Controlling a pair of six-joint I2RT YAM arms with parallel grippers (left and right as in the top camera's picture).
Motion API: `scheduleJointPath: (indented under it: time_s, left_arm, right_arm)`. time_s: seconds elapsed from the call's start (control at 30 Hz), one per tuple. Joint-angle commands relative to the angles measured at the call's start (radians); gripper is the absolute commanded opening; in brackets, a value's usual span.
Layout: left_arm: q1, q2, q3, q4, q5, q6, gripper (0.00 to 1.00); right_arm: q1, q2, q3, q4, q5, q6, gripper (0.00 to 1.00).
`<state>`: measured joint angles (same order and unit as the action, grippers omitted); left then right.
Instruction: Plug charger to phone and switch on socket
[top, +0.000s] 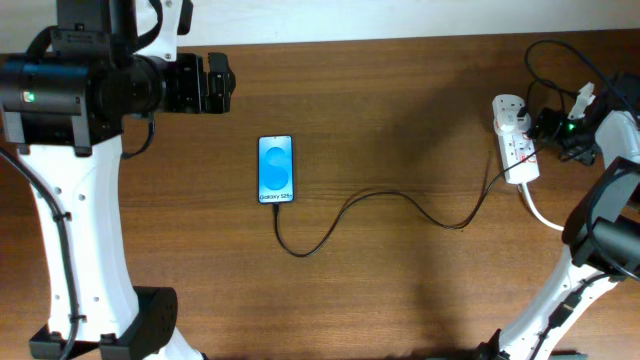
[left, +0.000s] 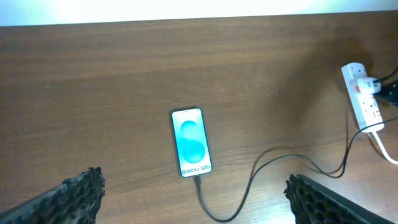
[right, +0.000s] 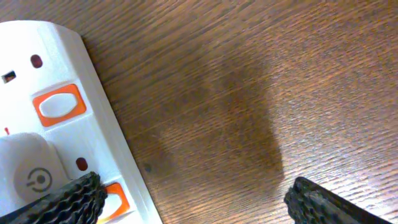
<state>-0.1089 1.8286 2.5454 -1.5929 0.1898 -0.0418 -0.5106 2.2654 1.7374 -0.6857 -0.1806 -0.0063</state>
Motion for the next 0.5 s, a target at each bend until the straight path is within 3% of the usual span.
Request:
scheduleJointPath:
  time_s: [0.0, 0.47]
  left_arm:
    - [0.006, -0.01, 0.01, 0.001, -0.004, 0.005, 0.99]
    - [0.006, -0.01, 0.01, 0.001, -0.004, 0.005, 0.99]
  right_arm:
    - [0.073, 0.031, -0.035, -0.047, -0.021, -0.023, 0.99]
    - [0.073, 0.031, -0.035, -0.129, -0.077, -0.012, 0.99]
